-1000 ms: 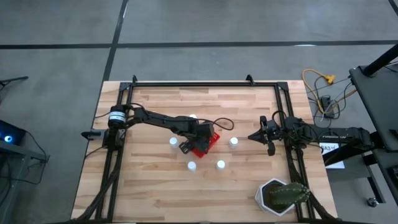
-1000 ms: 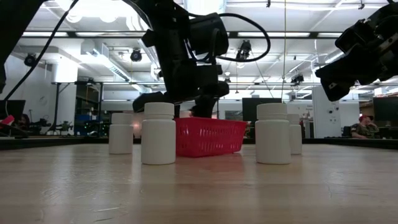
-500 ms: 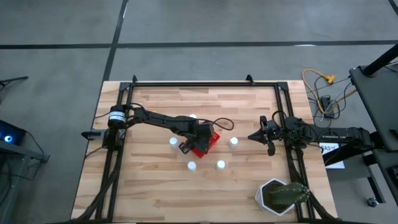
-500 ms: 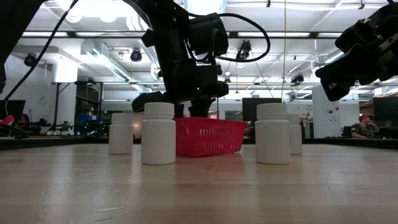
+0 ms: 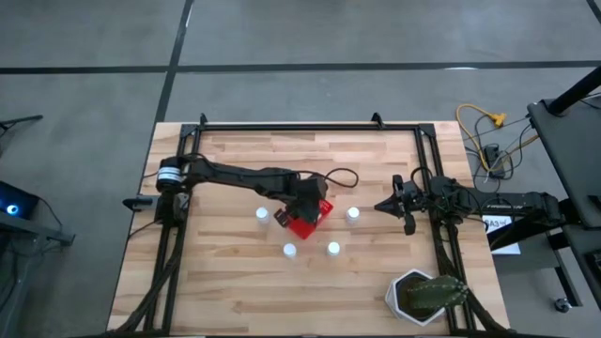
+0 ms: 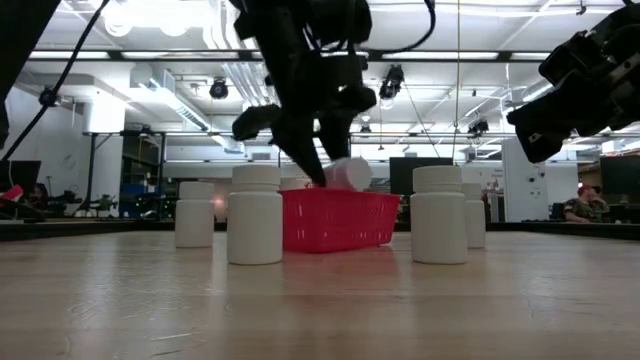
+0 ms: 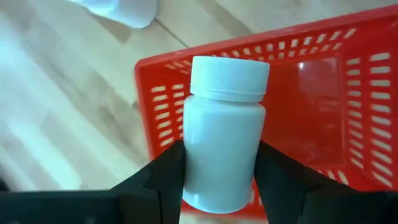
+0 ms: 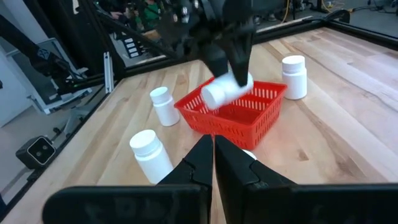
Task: Pick and place pill bottles into a basket
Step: Put the white pill bottle into the red basket
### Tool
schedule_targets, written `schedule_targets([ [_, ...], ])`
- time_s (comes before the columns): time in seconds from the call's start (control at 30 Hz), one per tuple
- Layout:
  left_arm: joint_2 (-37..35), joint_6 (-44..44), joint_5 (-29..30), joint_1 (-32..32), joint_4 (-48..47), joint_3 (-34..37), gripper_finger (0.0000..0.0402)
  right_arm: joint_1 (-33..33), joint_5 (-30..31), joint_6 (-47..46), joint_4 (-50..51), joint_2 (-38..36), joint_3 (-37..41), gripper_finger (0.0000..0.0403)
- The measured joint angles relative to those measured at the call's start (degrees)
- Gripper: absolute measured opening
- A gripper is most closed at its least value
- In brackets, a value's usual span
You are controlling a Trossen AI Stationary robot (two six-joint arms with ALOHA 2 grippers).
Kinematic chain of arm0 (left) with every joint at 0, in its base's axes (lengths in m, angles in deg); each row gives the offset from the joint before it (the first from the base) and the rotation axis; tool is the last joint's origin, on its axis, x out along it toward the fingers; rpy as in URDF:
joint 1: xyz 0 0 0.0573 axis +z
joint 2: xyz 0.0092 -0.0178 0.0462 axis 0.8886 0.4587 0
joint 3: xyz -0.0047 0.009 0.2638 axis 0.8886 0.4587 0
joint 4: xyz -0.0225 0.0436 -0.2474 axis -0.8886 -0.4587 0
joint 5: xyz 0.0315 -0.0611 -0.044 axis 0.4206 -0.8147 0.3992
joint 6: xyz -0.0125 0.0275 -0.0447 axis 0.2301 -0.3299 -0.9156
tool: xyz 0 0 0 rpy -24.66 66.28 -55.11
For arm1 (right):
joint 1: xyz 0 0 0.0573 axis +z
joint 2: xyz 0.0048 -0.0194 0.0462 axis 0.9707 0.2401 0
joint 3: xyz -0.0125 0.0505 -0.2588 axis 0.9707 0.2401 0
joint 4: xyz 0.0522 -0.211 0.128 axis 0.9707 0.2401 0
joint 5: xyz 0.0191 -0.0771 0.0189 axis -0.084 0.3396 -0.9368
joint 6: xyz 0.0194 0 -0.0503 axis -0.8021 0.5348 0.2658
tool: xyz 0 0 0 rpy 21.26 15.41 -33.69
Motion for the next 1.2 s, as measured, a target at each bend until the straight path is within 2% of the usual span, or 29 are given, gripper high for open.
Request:
schedule_targets([
  [0.1,-1.0,-0.5,0.5,0.0,-2.8,-2.1,0.0149,0.0,0.0,-0.1,0.0,0.0,0.0,0.0008],
  [0.33,-5.1,-5.3,1.5,0.2,-2.6,-4.5,0.0149,0.0,0.0,-0.3,-1.9,0.0,0.0,0.0008],
  [0.53,-9.0,-14.7,1.0,1.5,0.3,-5.9,0.0149,0.0,0.6,-0.2,-15.2,0.0,0.0,0.0008],
  [0.67,-11.6,-19.8,-1.6,2.6,4.8,-5.7,0.0149,0.0,5.6,-0.2,-24.2,0.4,0.0,0.0008],
  [0.77,-13.5,-23.1,-2.1,3.1,8.8,-5.5,0.0149,0.0,9.3,-0.2,-27.0,0.9,0.0,0.0008],
  [0.93,-16.3,-26.2,-2.4,3.8,13.7,-5.2,0.0149,0.0,10.2,-0.5,-22.0,4.4,-3.9,0.0008],
  [1.2,-19.9,-30.0,-3.5,4.5,16.7,-4.6,0.0149,0.0,10.6,7.8,-14.0,18.9,-20.6,0.0008],
])
